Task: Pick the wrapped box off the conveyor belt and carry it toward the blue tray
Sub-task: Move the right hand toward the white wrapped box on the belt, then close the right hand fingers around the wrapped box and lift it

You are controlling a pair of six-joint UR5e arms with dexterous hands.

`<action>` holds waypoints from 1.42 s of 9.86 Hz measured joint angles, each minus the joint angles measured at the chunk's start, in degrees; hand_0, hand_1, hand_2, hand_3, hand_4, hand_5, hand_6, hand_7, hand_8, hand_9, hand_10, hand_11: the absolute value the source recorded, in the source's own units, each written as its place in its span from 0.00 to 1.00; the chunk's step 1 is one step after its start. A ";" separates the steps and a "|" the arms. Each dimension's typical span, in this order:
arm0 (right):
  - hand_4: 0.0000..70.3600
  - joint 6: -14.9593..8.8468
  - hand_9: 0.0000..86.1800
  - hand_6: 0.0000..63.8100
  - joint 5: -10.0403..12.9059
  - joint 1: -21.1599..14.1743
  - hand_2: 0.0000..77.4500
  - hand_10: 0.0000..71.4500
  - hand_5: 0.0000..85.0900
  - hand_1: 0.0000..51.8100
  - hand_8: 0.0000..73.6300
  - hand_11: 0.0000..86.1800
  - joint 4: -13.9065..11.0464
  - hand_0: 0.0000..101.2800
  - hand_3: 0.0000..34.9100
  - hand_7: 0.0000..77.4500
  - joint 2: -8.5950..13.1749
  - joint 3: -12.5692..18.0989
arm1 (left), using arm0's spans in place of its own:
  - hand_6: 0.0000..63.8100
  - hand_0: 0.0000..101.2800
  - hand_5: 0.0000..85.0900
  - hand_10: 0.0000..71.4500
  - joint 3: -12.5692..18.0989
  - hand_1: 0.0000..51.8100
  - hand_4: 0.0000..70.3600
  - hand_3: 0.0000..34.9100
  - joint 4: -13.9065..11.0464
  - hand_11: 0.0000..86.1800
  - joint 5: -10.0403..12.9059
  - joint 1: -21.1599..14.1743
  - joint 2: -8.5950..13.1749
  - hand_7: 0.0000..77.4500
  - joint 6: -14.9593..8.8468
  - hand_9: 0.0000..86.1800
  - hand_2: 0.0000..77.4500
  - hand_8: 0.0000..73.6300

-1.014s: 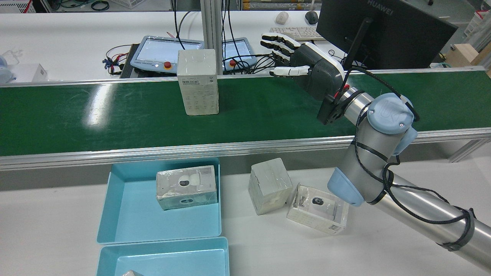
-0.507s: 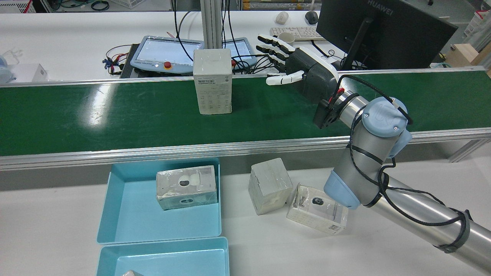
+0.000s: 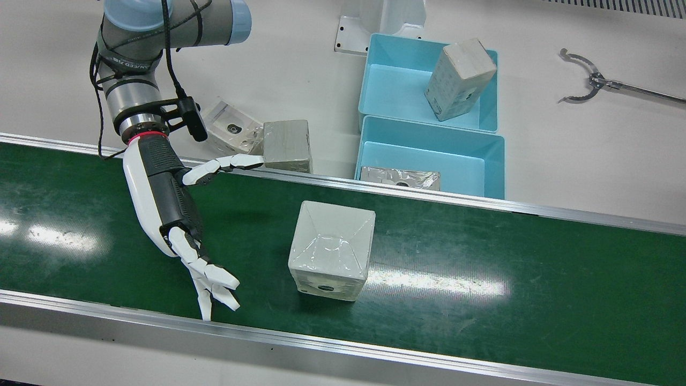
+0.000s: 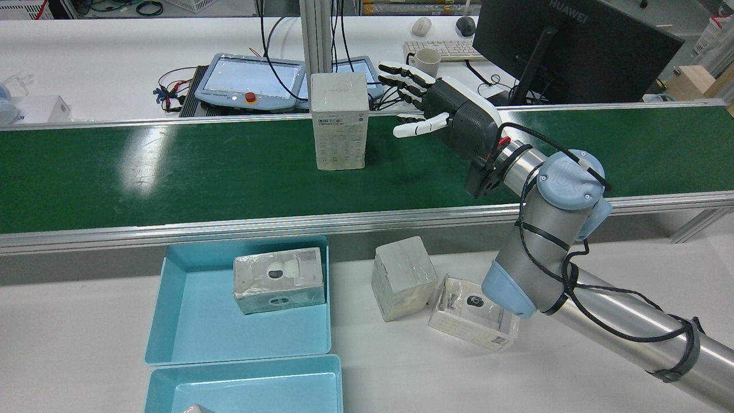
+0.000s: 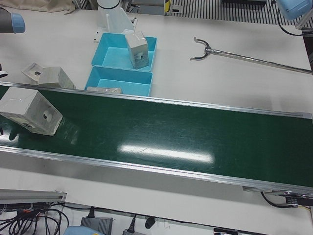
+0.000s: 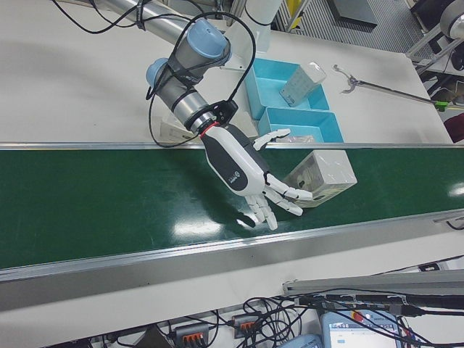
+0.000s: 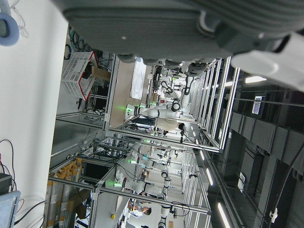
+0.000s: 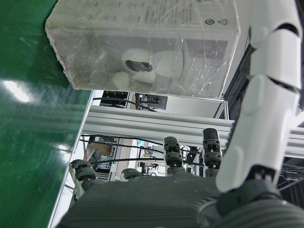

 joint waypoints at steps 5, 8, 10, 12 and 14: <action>0.15 -0.24 0.02 0.01 0.05 -0.09 0.19 0.06 0.21 0.19 0.00 0.08 0.08 0.41 0.86 0.13 0.39 -1.18 | 0.00 0.00 0.01 0.01 0.00 0.00 0.00 0.00 0.00 0.00 0.00 0.00 0.00 0.01 0.00 0.00 0.01 0.01; 0.15 -0.26 0.01 0.01 0.13 -0.15 0.19 0.06 0.21 0.19 0.00 0.09 0.09 0.41 0.86 0.13 1.30 -2.07 | 0.00 0.00 0.01 0.00 0.00 0.00 0.00 0.00 0.00 0.00 0.00 0.00 0.00 0.01 0.00 0.00 0.01 0.01; 0.15 -0.26 0.01 0.01 0.18 -0.19 0.20 0.06 0.22 0.17 0.00 0.10 0.14 0.40 0.86 0.14 1.50 -2.33 | 0.00 0.00 0.01 0.01 0.00 0.00 0.00 0.00 0.00 0.00 0.00 0.00 0.00 0.01 0.00 0.00 0.01 0.01; 0.21 -0.15 0.01 0.00 0.19 -0.21 0.29 0.14 0.35 0.23 0.00 0.16 0.53 0.40 0.86 0.23 1.80 -2.76 | 0.00 0.00 0.01 0.01 0.00 0.00 0.00 0.00 0.00 0.00 0.00 0.00 0.00 0.01 0.00 0.00 0.01 0.01; 0.29 0.06 0.04 0.21 0.25 -0.14 0.44 0.30 0.46 0.06 0.22 0.36 0.91 0.39 0.81 0.42 1.84 -2.74 | 0.00 0.00 0.01 0.00 0.00 0.00 0.00 0.00 0.00 0.00 0.00 0.00 0.00 0.01 0.00 0.01 0.01 0.01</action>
